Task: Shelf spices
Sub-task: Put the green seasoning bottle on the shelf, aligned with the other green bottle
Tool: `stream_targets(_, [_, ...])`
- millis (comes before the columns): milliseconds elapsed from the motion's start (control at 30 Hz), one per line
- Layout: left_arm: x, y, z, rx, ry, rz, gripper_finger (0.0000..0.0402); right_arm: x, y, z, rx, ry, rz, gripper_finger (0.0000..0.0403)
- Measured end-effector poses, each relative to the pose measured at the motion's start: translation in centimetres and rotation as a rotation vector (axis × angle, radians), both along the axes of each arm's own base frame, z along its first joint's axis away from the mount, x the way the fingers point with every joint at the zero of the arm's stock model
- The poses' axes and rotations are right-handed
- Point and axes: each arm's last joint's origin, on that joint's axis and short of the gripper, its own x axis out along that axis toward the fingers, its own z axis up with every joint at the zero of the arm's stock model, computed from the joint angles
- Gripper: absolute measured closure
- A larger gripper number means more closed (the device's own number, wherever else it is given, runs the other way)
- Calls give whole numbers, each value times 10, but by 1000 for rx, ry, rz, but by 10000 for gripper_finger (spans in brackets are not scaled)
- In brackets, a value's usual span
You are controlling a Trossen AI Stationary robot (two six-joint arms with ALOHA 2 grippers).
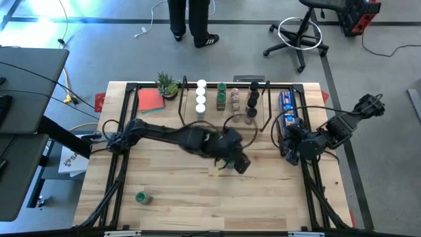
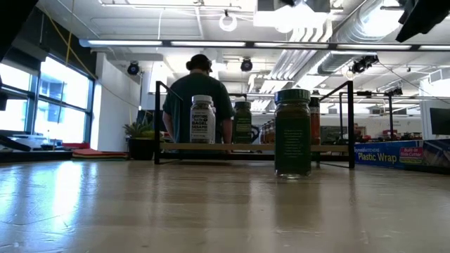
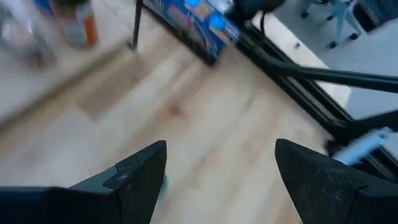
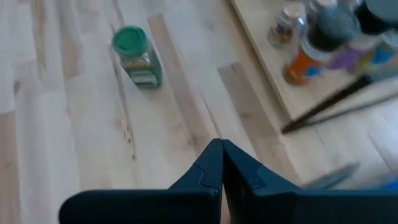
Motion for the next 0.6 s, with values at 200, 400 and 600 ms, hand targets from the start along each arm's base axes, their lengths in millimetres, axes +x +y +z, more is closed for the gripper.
stream_targets(200, [-39,-50,4,-189,100,84,108,27,-1,3,-108,-36,189,403])
stream_targets(400, [-56,-90,-34,-274,267,125,108,81,-11,-8,-104,-27,418,403])
stream_targets(600, [-33,-88,-86,-349,236,11,122,136,-41,-44,-26,49,404,403])
